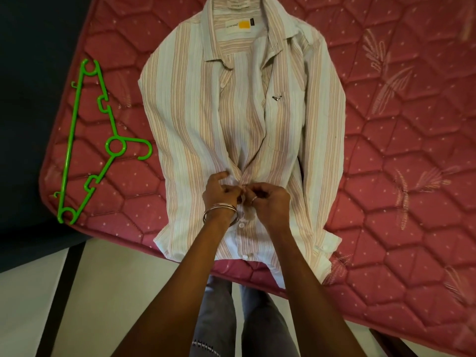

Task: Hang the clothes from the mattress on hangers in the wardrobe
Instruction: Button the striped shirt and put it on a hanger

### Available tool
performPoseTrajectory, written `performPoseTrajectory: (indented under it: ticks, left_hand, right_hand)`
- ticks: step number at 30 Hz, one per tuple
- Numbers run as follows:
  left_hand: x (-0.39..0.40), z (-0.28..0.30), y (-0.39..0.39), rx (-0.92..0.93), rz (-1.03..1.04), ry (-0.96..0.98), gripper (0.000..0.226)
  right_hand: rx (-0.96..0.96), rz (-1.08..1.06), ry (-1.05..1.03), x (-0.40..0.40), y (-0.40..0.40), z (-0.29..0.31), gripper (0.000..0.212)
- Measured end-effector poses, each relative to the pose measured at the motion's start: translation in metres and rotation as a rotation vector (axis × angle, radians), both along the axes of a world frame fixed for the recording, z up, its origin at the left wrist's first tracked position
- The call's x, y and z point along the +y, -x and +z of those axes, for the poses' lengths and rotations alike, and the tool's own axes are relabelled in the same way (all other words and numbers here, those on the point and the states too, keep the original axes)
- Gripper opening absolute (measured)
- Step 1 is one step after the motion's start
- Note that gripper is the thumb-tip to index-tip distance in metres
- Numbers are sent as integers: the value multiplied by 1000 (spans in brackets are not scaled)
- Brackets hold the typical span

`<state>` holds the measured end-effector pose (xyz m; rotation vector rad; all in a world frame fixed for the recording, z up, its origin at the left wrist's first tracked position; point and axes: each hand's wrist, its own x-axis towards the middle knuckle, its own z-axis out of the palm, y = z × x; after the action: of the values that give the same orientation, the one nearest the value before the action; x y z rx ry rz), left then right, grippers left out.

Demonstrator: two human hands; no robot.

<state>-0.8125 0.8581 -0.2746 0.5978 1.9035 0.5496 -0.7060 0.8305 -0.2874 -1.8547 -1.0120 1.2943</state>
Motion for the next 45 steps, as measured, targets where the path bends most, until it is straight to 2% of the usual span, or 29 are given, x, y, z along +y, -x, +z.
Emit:
performPoseTrajectory:
  ticks: [3, 6, 8, 10, 12, 14, 17, 20, 22, 24, 26, 28, 29, 31, 33, 35, 37, 39, 40, 42, 45]
  left_hand:
    - [0, 0, -4, -27, 67, 12, 48]
    - [5, 1, -10, -176, 254, 137, 50]
    - [5, 4, -14, -232, 279, 174, 49]
    - [-1, 4, -14, -94, 81, 59, 48]
    - [-9, 4, -11, 153, -265, -135, 53]
    - [-12, 0, -8, 307, -454, -231, 61]
    - [-10, -8, -6, 368, -465, -195, 60]
    - [-11, -9, -2, 476, -455, -289, 49]
    - [-4, -4, 3, 642, -444, -475, 35]
    - [13, 2, 6, 718, -466, -714, 24]
    - [31, 2, 7, 739, -598, -856, 25]
    - [47, -2, 6, 784, -730, -778, 28]
    - [53, -4, 6, 812, -748, -621, 28]
    - [58, -8, 9, 819, -665, -210, 32]
    - [58, -11, 14, 719, -472, -20, 39]
    - [57, -12, 18, 611, -288, -49, 30]
    - [55, -13, 18, 490, -85, -108, 21]
    - [52, -10, 16, 354, 154, -141, 21]
    - [52, -11, 16, 287, 242, -132, 23]
    - [54, -8, 13, 179, 300, -104, 21]
    - [53, -2, 11, 88, 246, -119, 13]
  right_hand:
    - [-24, 33, -8, 5, -2, 2, 8]
    - [-86, 52, -94, 4, -3, 3, 7]
    - [-61, 28, -70, 2, -3, 1, 10]
    - [65, -2, 41, 0, -5, -3, 13]
    - [182, -7, 131, 0, -4, -6, 14]
    - [212, 38, 185, 1, -3, -5, 15]
    - [53, 269, 165, 7, -6, 3, 12]
    - [-299, 480, 72, 12, -19, 5, 18]
    - [-456, 375, -25, 17, -25, 7, 12]
    - [-458, 163, -122, 31, -24, 14, 12]
    - [-443, 104, -209, 48, -15, 19, 11]
    - [-473, 134, -217, 64, -2, 16, 15]
    - [-537, 159, -191, 69, 5, 11, 21]
    - [-727, 211, -79, 72, 14, 3, 37]
    - [-782, 234, 60, 71, 13, -5, 45]
    - [-712, 255, 116, 70, 6, -13, 41]
    - [-558, 204, 158, 69, 0, -20, 45]
    - [-443, 154, 193, 66, -5, -19, 48]
    - [-396, 110, 189, 64, -6, -17, 41]
    - [-274, -53, 163, 64, -12, -9, 18]
    - [-37, -269, 194, 60, -25, -7, 22]
